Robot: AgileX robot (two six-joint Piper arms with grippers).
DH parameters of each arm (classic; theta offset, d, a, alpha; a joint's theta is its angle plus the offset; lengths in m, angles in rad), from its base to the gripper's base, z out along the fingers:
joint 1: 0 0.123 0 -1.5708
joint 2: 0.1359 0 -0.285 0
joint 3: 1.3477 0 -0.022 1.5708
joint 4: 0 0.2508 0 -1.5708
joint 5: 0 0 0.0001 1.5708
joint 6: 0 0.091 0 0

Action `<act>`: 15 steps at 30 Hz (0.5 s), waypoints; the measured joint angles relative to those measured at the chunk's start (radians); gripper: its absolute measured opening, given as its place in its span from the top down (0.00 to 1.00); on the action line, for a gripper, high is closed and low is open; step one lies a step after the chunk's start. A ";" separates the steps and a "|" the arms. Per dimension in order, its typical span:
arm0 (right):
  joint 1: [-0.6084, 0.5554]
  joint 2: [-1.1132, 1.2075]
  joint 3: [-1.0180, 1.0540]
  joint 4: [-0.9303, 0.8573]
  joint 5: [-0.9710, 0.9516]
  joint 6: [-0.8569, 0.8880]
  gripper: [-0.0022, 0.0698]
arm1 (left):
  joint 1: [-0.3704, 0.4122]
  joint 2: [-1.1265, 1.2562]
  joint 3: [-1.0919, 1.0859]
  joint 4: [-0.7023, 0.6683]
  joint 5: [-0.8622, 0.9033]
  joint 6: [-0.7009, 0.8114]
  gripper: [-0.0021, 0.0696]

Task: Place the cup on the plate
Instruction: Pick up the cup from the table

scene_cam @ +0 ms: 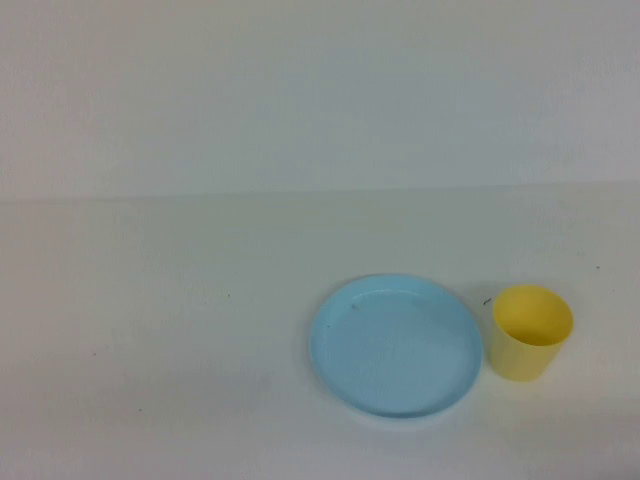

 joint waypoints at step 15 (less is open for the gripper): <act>0.000 0.000 0.000 0.000 0.000 0.000 0.97 | 0.000 0.000 0.112 0.670 0.091 -0.863 0.97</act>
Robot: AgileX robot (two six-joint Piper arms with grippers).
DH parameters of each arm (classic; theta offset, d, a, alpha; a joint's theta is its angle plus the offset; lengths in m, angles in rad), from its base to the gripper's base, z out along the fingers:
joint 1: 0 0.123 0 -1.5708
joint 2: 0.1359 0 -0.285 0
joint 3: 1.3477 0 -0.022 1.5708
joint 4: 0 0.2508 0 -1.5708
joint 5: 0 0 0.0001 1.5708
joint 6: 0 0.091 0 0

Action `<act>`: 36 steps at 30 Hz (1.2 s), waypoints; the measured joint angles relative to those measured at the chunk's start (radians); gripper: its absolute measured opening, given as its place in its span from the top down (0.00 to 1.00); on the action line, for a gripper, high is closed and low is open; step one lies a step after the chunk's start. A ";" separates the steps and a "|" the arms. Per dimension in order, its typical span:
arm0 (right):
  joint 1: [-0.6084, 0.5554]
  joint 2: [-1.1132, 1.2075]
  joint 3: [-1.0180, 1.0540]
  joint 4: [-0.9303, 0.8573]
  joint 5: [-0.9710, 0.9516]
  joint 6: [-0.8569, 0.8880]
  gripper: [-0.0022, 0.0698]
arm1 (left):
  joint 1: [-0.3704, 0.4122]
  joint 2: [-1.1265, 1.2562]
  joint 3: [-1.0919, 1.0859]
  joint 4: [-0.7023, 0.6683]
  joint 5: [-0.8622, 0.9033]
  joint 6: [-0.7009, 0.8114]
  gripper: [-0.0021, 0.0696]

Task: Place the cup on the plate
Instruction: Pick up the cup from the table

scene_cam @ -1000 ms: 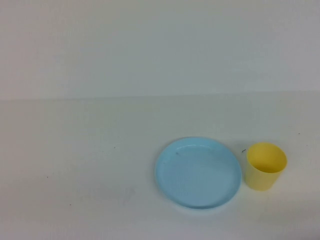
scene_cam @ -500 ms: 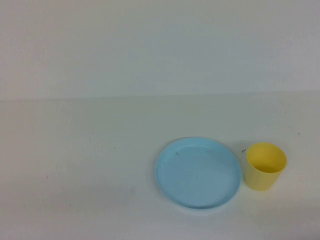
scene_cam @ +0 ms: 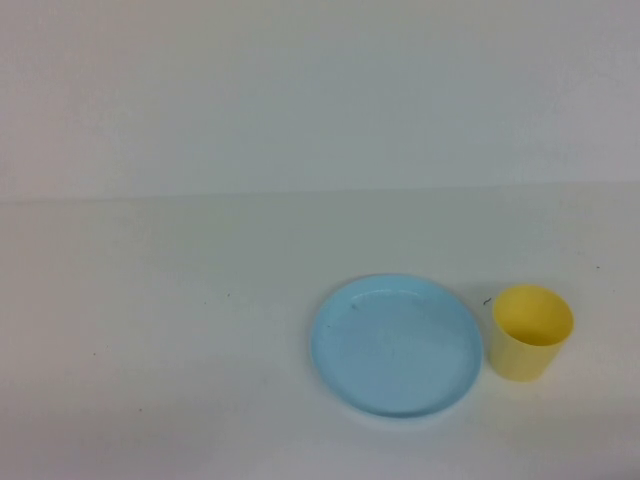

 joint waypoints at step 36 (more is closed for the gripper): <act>0.000 0.000 0.000 0.000 0.000 0.000 0.97 | 0.090 0.000 0.003 0.119 0.360 -0.239 0.97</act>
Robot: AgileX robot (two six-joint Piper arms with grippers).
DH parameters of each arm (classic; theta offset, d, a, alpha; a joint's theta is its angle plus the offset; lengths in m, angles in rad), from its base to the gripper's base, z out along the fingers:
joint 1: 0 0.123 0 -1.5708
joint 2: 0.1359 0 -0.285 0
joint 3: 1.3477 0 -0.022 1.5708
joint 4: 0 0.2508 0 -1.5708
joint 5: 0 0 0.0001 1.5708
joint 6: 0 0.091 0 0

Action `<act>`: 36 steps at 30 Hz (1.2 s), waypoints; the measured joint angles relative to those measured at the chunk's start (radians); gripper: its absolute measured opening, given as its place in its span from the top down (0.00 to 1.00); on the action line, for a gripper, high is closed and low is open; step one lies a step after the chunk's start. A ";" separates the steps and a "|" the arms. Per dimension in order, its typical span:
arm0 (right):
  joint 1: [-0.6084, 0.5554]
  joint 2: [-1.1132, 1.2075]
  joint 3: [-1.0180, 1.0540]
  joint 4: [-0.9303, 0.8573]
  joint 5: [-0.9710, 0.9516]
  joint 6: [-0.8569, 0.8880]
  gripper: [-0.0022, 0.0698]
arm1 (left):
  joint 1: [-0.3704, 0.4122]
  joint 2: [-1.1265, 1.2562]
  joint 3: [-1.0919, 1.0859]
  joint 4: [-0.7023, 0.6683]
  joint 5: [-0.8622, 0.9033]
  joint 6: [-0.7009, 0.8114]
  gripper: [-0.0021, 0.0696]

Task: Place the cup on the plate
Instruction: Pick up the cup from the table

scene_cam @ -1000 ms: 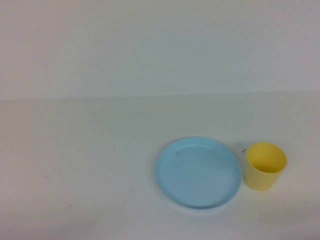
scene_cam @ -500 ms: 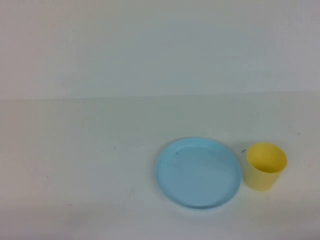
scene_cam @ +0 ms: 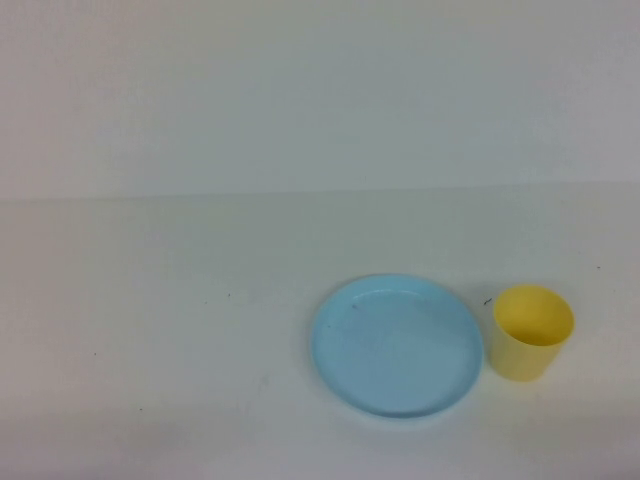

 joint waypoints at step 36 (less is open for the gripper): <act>0.000 0.516 -1.125 -0.190 0.315 0.116 0.97 | 0.001 0.000 0.000 0.012 0.000 0.004 0.97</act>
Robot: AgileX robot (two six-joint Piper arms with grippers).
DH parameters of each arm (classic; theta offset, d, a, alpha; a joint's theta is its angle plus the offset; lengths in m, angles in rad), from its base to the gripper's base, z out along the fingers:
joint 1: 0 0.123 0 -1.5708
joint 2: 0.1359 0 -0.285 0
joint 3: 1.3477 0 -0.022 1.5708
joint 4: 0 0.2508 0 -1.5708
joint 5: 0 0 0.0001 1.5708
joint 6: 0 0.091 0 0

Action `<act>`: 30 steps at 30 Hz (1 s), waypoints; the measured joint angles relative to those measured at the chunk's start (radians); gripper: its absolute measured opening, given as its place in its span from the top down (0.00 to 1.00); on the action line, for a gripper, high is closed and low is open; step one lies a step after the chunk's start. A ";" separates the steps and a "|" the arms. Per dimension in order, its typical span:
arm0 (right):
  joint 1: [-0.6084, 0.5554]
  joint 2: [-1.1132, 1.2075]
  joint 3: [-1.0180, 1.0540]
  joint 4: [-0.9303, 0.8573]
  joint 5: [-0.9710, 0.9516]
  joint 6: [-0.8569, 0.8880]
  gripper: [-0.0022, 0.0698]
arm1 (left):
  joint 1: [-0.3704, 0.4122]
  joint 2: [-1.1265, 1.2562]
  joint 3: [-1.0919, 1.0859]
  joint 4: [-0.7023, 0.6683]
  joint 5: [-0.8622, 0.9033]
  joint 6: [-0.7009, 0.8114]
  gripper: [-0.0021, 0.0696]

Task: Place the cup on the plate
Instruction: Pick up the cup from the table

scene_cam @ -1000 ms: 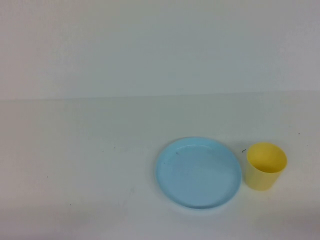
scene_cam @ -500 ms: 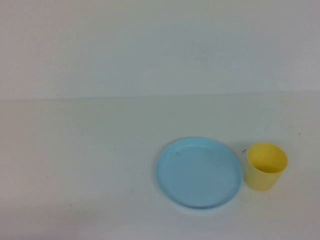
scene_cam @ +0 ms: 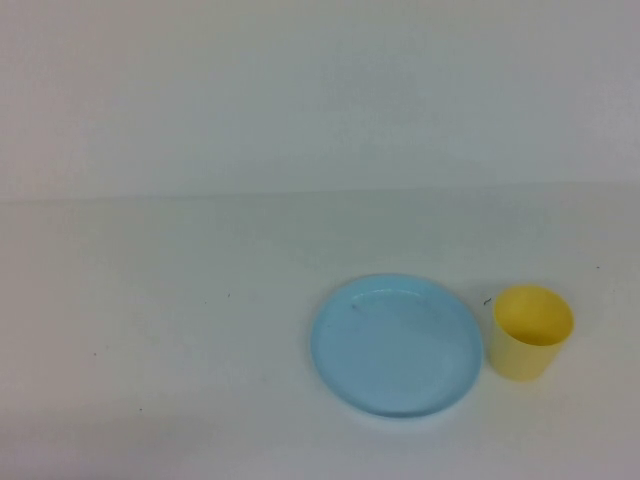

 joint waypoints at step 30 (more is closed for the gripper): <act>0.140 1.091 -0.050 0.542 0.136 -0.555 0.53 | 0.000 0.000 0.000 0.000 0.000 0.000 0.97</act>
